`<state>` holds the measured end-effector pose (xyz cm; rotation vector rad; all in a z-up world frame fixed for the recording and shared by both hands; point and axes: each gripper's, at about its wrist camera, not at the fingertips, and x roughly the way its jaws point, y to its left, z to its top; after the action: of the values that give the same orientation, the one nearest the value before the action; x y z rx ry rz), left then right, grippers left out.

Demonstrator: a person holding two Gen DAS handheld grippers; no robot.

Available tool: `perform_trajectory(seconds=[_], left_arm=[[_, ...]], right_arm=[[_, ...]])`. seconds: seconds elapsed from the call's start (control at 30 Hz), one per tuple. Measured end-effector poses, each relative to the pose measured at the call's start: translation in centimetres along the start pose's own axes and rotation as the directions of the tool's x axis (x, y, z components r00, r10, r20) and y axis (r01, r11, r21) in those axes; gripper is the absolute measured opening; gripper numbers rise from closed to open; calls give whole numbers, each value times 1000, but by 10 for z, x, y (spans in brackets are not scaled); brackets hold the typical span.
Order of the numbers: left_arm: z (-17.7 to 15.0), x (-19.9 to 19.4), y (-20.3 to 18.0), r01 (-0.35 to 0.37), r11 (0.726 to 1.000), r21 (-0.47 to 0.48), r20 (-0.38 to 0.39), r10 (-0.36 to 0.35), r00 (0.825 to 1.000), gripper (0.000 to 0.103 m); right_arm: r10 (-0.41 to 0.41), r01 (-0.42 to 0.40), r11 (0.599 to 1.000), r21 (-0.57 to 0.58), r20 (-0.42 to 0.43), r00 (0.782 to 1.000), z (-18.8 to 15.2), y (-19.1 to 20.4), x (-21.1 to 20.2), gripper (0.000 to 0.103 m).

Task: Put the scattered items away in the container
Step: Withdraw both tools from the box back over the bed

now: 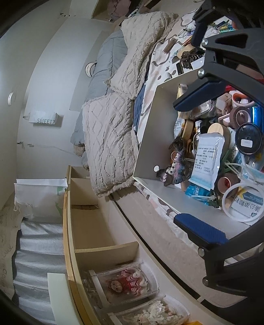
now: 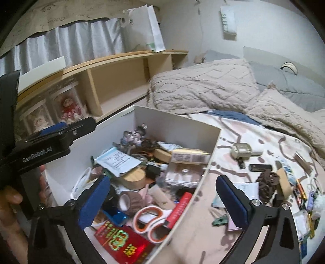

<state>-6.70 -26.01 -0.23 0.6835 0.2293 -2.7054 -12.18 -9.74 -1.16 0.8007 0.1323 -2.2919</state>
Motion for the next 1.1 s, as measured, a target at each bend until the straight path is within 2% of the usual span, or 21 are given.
perform_trajectory(seconds=[0.47,0.83,1.1], left_arm=[[-2,1,-11,-11,1000,21,4,11,1000,103],[-3,-3,-32,52,999,9,7,-52,999,103],[-7,-7,-60,102,994,47,11,-103,995,103]], right_arm=[[-85,82,994,66,43,995,-5,-38,-14,103],[-145,138,985,102,68,987,-8,-64,-35,103],[-206,194,970,144,77,975,-15,-92,-56,103]])
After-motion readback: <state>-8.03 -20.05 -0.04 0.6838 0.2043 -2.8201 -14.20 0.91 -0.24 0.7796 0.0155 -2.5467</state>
